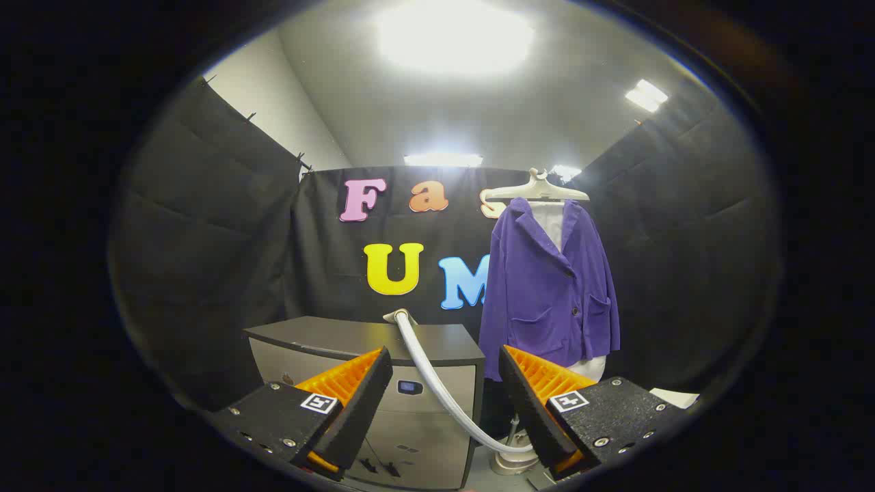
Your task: Iron the clothes twice with a garment steamer, once on the left side and once on the right side.
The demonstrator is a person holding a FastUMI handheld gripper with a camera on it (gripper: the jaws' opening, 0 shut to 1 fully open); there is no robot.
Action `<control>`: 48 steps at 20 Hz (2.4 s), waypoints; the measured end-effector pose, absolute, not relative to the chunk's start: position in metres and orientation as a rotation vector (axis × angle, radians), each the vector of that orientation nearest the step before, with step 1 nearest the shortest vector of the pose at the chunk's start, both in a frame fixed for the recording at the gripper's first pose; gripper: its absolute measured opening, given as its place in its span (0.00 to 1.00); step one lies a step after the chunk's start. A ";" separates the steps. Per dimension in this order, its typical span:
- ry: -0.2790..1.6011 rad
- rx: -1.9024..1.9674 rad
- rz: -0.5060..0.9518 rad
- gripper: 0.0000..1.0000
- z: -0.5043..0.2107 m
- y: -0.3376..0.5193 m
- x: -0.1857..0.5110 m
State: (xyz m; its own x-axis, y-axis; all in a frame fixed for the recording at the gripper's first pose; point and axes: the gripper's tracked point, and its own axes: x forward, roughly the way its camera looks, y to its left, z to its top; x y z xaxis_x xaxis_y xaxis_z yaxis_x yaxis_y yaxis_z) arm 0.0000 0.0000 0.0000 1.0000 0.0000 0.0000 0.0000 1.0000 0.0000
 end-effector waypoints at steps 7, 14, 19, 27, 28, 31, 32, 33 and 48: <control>-0.005 0.007 0.002 0.96 0.001 0.001 -0.007; 0.000 0.019 -0.010 0.96 0.001 -0.007 -0.010; -0.004 0.028 -0.009 0.96 0.007 -0.007 -0.012; -0.058 0.051 -0.009 0.96 0.043 -0.011 -0.002; -0.061 0.046 -0.008 0.96 0.047 -0.011 0.003; -0.059 0.034 0.009 0.96 0.055 -0.010 0.021; -0.065 0.032 0.015 0.96 0.060 -0.009 0.027; -0.073 0.030 0.021 0.96 0.064 -0.009 0.035; -0.063 0.079 0.140 0.96 0.118 -0.002 0.180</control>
